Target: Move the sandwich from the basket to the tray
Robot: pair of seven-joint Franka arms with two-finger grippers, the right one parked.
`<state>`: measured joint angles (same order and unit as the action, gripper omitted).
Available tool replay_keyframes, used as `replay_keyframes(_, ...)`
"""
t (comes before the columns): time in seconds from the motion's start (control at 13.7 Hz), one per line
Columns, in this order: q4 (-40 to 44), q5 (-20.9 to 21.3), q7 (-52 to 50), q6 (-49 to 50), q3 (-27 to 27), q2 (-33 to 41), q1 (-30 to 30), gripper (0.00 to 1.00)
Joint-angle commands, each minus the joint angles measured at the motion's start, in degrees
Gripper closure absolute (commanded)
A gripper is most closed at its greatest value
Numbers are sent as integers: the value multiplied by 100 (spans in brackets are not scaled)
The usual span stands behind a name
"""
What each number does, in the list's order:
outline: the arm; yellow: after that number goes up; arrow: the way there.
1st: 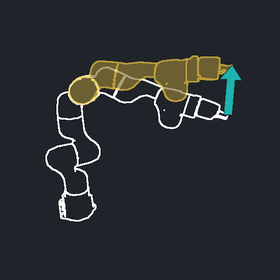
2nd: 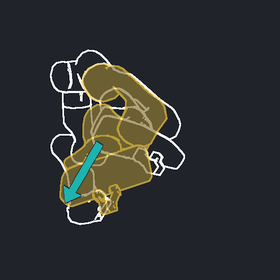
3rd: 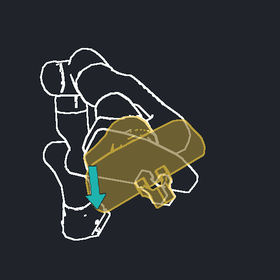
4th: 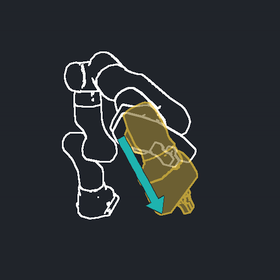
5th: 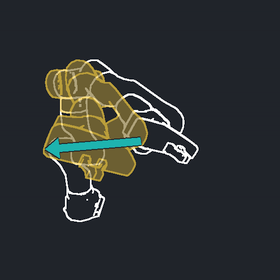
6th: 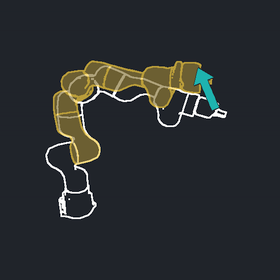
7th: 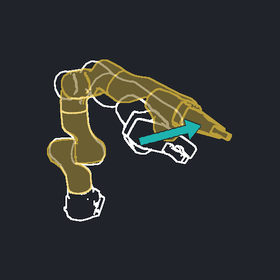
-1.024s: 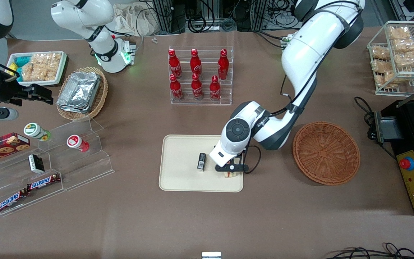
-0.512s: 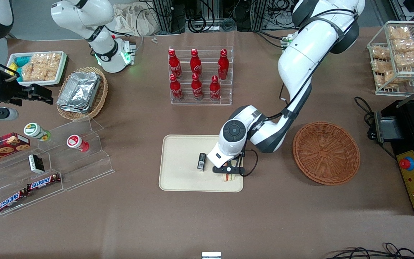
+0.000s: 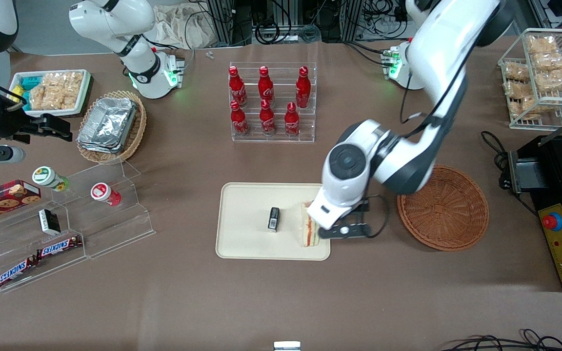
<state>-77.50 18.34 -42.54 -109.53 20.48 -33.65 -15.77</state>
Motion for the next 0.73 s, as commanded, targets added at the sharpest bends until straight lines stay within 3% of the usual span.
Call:
replay_keyframes(0.0,-1589,-626,410,-69,18,1541,652,0)
replay_keyframes(0.15,-2196,-1163,1244,-25,18,2298,1231,0)
replay_keyframes(0.29,-2462,-1394,2236,167,9,2765,1786,0)
replay_keyframes(0.66,-1997,-1614,4209,670,-17,2733,3008,0)
